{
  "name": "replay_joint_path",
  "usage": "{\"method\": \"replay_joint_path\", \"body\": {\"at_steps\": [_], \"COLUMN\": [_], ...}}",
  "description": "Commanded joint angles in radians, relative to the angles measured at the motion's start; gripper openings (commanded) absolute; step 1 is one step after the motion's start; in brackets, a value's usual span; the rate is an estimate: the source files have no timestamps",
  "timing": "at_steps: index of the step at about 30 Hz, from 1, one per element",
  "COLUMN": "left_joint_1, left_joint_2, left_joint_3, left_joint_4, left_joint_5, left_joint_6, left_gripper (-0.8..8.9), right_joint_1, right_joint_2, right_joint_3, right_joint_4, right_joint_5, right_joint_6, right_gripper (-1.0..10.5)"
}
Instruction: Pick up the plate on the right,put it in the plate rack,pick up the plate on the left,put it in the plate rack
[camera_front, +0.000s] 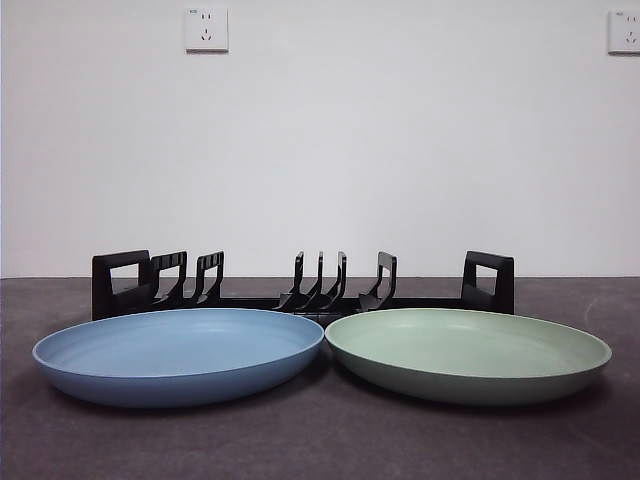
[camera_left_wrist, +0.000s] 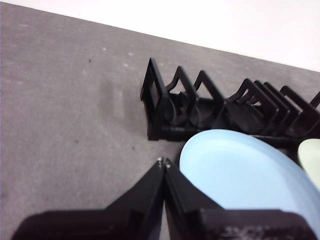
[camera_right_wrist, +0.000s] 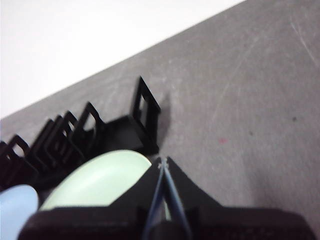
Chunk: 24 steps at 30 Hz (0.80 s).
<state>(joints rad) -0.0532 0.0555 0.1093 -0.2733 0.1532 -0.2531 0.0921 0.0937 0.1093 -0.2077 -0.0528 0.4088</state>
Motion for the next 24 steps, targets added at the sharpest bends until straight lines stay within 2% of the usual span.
{"method": "replay_joint_path", "body": {"at_steps": [1, 6, 9, 17, 22, 23, 24], "left_joint_1": [0.002, 0.002, 0.002, 0.002, -0.005, -0.013, -0.021], "left_joint_2": [0.05, 0.207, 0.318, 0.623, 0.834, 0.858, 0.875], "left_joint_3": [0.06, 0.175, 0.241, 0.399, 0.496, 0.508, 0.517], "left_joint_4": [0.002, 0.011, 0.01, 0.01, 0.01, 0.01, 0.011], "left_joint_5": [0.007, 0.011, 0.028, 0.208, 0.407, 0.406, 0.402], "left_joint_6": [-0.013, -0.009, -0.008, 0.013, 0.056, 0.056, 0.056], "left_gripper": [-0.07, -0.07, -0.07, -0.07, -0.02, 0.03, 0.56], "right_joint_1": [0.0, 0.0, 0.0, 0.0, 0.0, 0.001, 0.001], "right_joint_2": [0.069, 0.267, 0.4, 0.736, 0.964, 0.993, 1.014], "right_joint_3": [0.06, 0.213, 0.305, 0.504, 0.613, 0.62, 0.62], "right_joint_4": [0.007, -0.068, -0.106, -0.204, -0.291, -0.292, -0.292], "right_joint_5": [-0.001, -0.001, -0.014, -0.187, -0.314, -0.318, -0.316], "right_joint_6": [0.013, 0.011, -0.028, -0.149, -0.225, -0.225, -0.227], "right_gripper": [-0.1, -0.1, -0.1, 0.0, 0.1, 0.3, 1.0]}}
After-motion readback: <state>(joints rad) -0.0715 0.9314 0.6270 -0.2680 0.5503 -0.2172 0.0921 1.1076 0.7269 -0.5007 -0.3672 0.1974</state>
